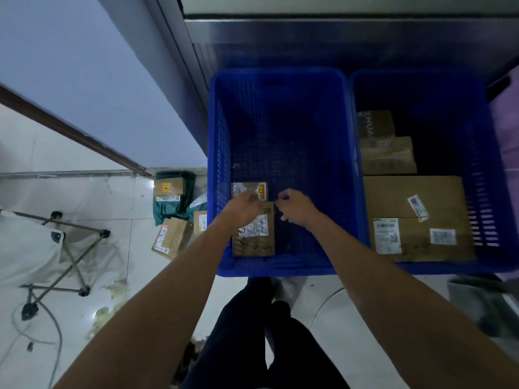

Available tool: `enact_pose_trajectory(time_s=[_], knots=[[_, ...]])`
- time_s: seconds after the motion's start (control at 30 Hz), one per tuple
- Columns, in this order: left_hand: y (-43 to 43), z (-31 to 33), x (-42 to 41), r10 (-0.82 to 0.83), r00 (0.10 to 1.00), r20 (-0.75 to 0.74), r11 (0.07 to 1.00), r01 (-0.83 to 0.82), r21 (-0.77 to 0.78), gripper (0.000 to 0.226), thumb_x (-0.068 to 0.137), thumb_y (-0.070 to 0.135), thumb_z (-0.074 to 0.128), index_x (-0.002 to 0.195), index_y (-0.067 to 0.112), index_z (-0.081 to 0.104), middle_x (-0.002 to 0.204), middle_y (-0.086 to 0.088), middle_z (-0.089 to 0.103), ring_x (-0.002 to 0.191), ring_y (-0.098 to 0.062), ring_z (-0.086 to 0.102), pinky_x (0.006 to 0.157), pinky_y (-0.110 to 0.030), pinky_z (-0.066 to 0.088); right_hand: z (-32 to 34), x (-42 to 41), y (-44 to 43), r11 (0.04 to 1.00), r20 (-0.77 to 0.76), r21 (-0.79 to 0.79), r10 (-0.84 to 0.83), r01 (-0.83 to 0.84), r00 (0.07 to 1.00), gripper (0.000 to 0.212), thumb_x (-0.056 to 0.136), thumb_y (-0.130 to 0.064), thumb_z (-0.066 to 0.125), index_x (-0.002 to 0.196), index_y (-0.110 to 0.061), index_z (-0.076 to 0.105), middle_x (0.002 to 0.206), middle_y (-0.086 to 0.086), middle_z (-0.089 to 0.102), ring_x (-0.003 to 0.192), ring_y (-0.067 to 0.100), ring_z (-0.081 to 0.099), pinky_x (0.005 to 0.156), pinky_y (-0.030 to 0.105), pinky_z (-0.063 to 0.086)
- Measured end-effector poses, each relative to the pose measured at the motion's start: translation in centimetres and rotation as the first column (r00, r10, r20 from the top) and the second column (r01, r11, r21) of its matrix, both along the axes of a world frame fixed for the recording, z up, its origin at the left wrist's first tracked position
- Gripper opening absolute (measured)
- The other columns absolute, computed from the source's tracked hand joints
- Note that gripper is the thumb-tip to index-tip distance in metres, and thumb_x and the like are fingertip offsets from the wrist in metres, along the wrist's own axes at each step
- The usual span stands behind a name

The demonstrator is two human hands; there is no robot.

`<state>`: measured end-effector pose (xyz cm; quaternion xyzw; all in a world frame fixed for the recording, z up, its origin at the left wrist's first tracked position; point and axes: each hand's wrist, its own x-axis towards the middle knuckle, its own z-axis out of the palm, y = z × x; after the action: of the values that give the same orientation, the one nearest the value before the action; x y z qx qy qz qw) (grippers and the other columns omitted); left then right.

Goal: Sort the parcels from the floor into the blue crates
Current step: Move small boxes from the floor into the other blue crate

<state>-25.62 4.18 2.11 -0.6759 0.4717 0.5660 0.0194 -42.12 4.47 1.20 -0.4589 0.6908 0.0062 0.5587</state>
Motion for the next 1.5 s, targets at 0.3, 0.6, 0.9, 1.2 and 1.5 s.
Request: enact_pose_trajectory(time_s=[0.3,0.6,0.9,1.2,1.5], knots=[[7.3,3.9,-1.3,0.190,0.980,-0.052,0.974,-0.195,-0.116,0.036,0.104,0.026,0.048,0.130,0.004,0.059,0.124,-0.022,0.063,0.105,-0.033,0.064,0.093,-0.043,0.052,4.0,-1.0,6.4,0.984,-0.036,-0.165,0.060,-0.065,0.998,0.029,0.103,-0.036,0.047,0.127,-0.021,0.055,0.110,0.003,0.064,0.095,0.025,0.067,0.089,0.049,0.055],[14.8,8.0,2.3,0.435,0.900,-0.001,0.834,-0.404,-0.375,0.018,0.093,0.025,0.054,0.089,0.017,0.070,0.080,0.004,0.071,0.062,-0.009,0.062,0.052,-0.018,0.044,6.0,2.1,10.8,0.976,0.042,-0.192,0.113,-0.103,0.993,0.034,0.100,-0.036,0.045,0.128,-0.021,0.057,0.116,0.003,0.064,0.099,0.023,0.062,0.078,0.034,0.049],[16.5,7.0,11.3,0.562,0.816,0.135,0.765,-0.450,-0.461,0.018,0.092,0.028,0.055,0.095,0.020,0.071,0.088,0.006,0.070,0.082,-0.012,0.065,0.066,-0.027,0.049,6.2,11.1,13.5,0.995,0.246,-0.075,0.076,-0.059,0.966,0.021,0.099,-0.033,0.051,0.104,-0.019,0.065,0.098,0.007,0.072,0.083,0.018,0.069,0.078,0.037,0.057],[14.2,-2.2,23.2,0.453,0.870,0.194,0.869,-0.382,-0.314,0.028,0.096,0.028,0.054,0.113,0.011,0.069,0.105,-0.004,0.070,0.092,-0.023,0.062,0.074,-0.030,0.042,1.6,23.6,14.2,0.984,0.353,0.129,0.073,-0.125,0.933,0.022,0.091,-0.043,0.061,0.103,-0.024,0.063,0.106,0.003,0.071,0.091,0.015,0.068,0.087,0.035,0.053],[9.9,-17.8,30.3,0.257,0.956,0.139,0.966,-0.252,-0.056,0.034,0.097,0.029,0.048,0.124,0.016,0.064,0.126,-0.008,0.064,0.108,-0.029,0.059,0.087,-0.030,0.046,-16.0,30.6,12.2,0.967,0.096,0.242,-0.105,0.079,0.990,0.053,0.087,-0.045,0.055,0.135,-0.021,0.049,0.129,0.006,0.061,0.115,0.027,0.060,0.091,0.041,0.051]])
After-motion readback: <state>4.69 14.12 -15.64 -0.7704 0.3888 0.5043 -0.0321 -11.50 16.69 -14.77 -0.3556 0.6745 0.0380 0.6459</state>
